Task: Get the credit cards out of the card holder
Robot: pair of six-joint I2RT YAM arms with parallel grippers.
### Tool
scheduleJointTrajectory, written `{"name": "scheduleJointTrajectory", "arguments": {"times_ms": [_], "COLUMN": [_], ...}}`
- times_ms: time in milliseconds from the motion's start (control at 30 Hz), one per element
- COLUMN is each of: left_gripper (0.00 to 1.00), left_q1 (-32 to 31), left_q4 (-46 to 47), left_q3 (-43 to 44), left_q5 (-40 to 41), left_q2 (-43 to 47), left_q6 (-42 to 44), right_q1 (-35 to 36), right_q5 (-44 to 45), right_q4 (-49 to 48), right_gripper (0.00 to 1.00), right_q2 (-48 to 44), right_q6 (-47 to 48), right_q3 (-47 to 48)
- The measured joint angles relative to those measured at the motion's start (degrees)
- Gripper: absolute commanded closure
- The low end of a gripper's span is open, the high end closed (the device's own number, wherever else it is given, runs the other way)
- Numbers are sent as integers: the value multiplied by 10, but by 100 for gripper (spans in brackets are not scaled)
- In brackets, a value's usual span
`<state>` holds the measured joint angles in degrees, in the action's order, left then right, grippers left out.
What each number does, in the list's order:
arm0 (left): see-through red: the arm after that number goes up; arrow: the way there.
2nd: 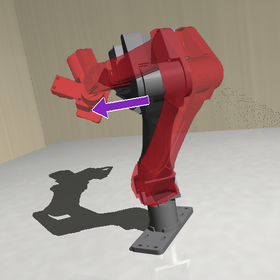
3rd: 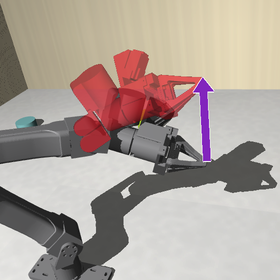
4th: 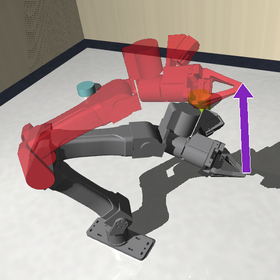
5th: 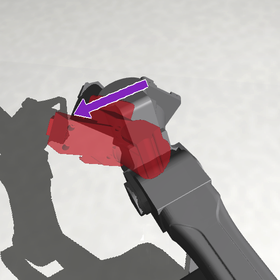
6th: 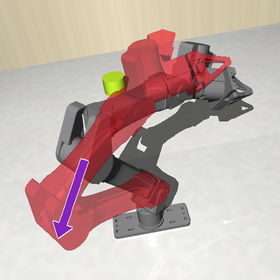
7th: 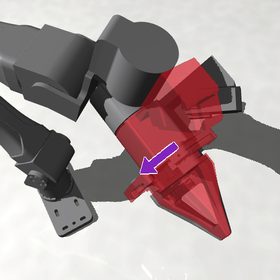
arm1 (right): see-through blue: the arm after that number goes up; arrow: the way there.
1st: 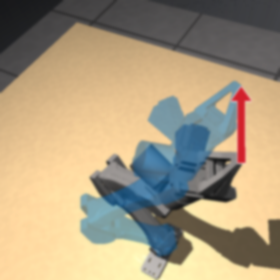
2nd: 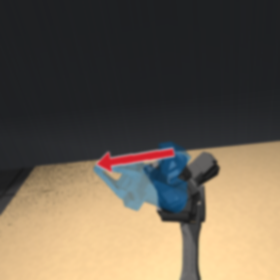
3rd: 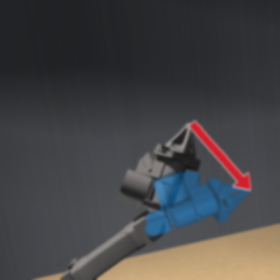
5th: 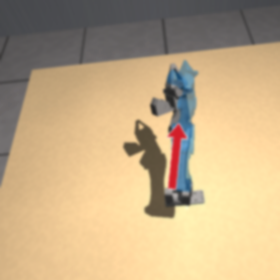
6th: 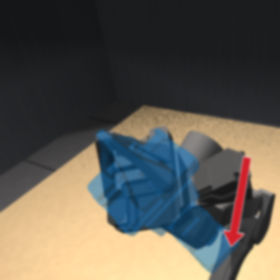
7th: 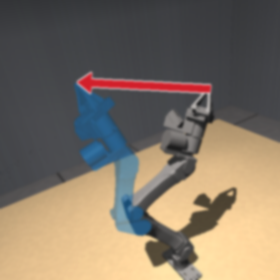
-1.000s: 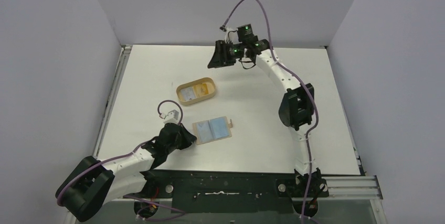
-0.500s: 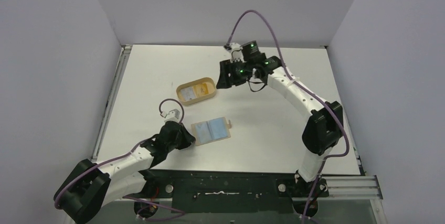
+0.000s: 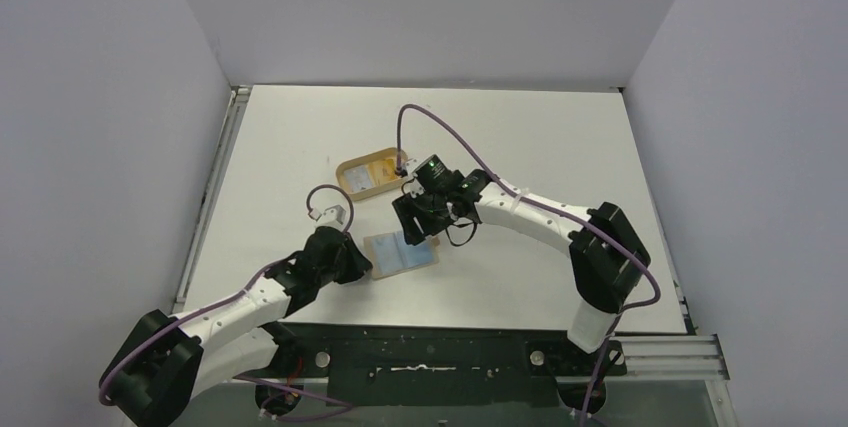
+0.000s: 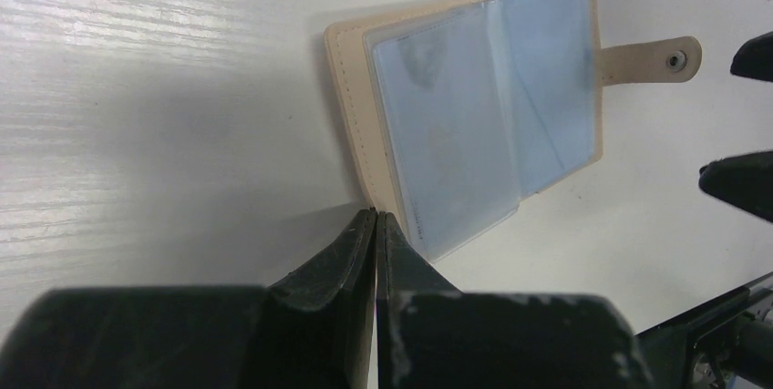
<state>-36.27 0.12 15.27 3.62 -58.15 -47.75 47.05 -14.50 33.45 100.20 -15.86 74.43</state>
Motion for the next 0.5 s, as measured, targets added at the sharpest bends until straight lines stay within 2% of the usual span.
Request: {"name": "scheduleJointTrajectory", "arguments": {"times_ms": [200, 500], "left_gripper": [100, 100], "left_q1": [0, 0], "left_q4": [-4, -4], "left_q3": [0, 8], "left_q5": [-6, -9], "left_q2": [3, 2], "left_q6": [2, 2], "right_q1": [44, 54], "right_q5": [38, 58], "right_q4": [-56, -82], "right_gripper": [29, 22], "right_q2": [-31, -19], "right_q6": [-16, -17], "right_q3": [-32, -31]}}
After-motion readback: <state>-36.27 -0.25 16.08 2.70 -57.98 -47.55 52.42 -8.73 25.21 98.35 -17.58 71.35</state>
